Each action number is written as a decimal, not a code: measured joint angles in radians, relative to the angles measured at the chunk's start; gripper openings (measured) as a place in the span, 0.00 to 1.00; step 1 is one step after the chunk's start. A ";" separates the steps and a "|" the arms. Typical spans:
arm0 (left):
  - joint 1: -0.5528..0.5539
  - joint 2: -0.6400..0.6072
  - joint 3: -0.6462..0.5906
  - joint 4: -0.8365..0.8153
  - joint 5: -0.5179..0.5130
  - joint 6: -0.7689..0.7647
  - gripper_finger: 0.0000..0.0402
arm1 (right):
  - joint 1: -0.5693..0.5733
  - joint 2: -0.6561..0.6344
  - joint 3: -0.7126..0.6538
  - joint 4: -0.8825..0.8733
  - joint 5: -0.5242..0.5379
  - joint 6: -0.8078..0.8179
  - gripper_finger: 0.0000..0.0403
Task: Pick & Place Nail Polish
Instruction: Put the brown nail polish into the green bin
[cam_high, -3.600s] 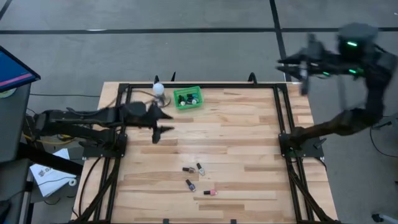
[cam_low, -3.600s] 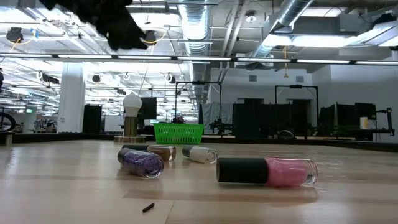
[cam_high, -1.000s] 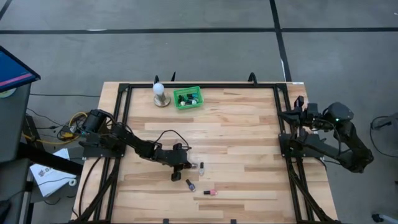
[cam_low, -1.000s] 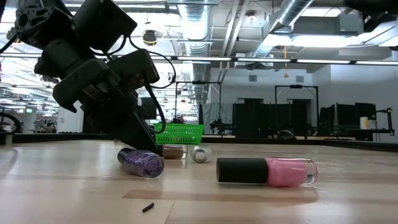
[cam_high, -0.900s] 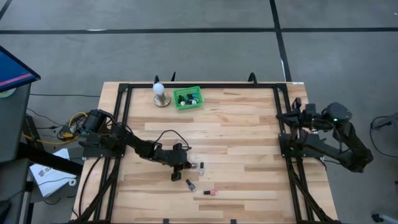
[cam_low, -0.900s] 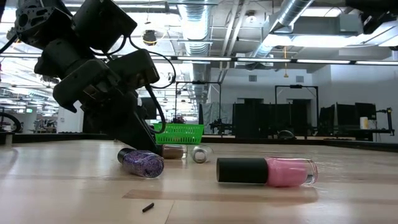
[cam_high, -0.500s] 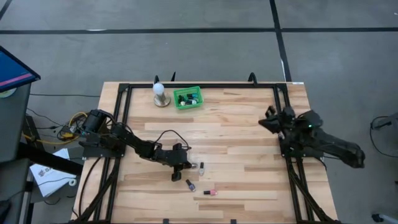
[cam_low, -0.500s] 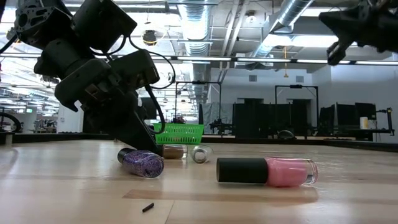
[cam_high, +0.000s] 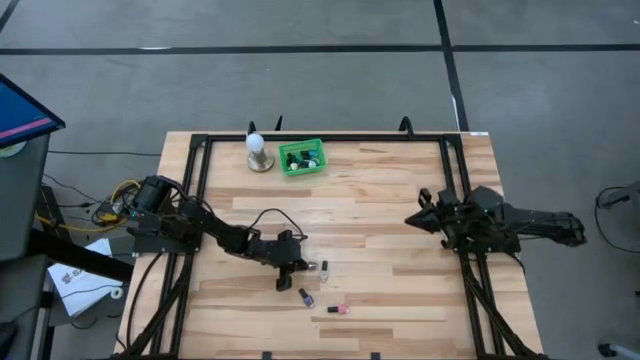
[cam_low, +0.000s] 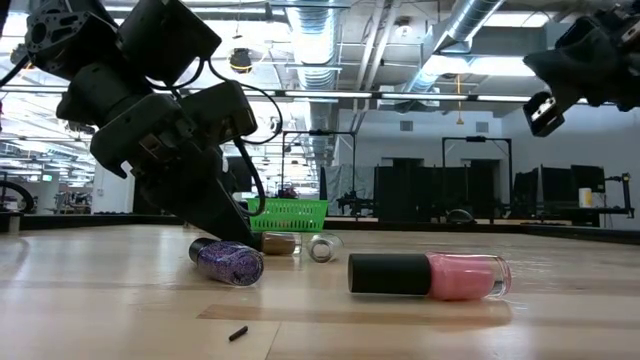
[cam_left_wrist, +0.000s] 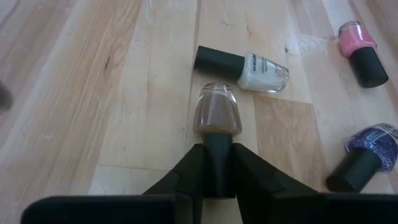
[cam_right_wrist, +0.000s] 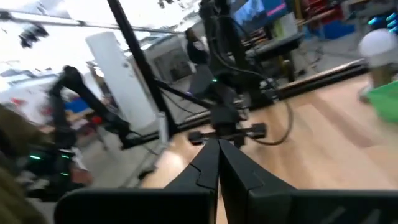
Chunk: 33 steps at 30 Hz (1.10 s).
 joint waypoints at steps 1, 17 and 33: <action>0.002 0.000 0.000 0.000 0.002 0.000 0.14 | 0.001 0.000 0.000 -0.014 0.016 -0.023 0.00; 0.009 0.001 0.000 0.013 0.010 -0.025 0.13 | -0.025 0.033 -0.001 -0.026 0.036 -0.162 0.00; 0.131 -0.241 -0.004 -0.180 -0.033 0.041 0.13 | -0.023 0.034 -0.002 -0.026 0.036 -0.160 0.00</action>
